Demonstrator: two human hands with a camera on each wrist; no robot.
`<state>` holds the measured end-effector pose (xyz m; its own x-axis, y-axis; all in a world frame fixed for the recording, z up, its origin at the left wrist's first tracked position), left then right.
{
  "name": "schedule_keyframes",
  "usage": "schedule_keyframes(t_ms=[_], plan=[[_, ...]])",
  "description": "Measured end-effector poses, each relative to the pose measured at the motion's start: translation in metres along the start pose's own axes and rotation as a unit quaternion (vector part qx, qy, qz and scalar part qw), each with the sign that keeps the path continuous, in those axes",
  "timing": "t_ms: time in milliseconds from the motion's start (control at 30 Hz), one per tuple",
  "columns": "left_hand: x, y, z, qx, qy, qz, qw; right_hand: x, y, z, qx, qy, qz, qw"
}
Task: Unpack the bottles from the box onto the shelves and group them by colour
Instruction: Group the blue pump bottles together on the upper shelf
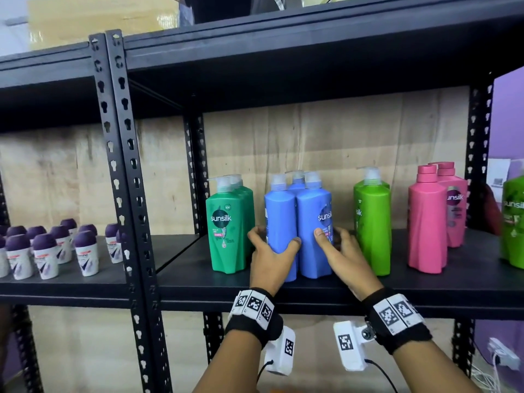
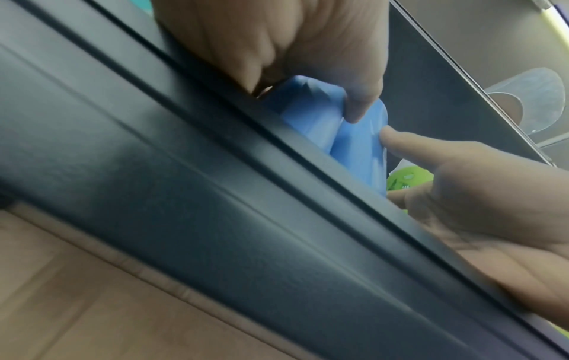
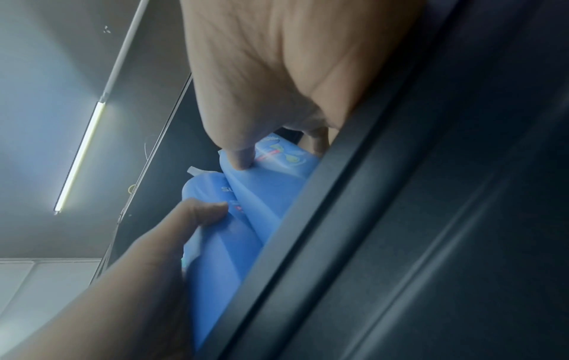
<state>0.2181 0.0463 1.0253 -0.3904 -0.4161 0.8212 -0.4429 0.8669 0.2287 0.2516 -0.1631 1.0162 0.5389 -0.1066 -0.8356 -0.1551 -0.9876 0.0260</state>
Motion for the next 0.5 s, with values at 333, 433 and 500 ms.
schedule_keyframes(t_ms=[333,433,500], plan=[[-0.002,-0.001,0.001,-0.021,0.006,0.018,1.0,-0.014,0.003,0.014,0.012,0.016,-0.009,1.0],[-0.003,0.002,0.0,-0.002,0.0,0.021,1.0,-0.025,0.001,0.02,0.008,0.053,-0.011,0.999],[-0.005,0.002,-0.001,-0.011,0.011,0.035,0.999,-0.029,0.002,0.022,0.01,0.071,-0.01,0.997]])
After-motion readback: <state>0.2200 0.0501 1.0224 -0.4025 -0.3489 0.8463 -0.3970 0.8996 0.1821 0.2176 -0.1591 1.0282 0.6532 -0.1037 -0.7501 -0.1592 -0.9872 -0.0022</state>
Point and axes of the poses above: each hand's wrist, its own z-axis away from the middle knuckle, its own y-axis out of the back of the hand, x = y × z, the point moved 9 cm from there along -z, towards the middle knuckle, and after that the axes turned 7 degrees about -z, right-handed, at the moved point
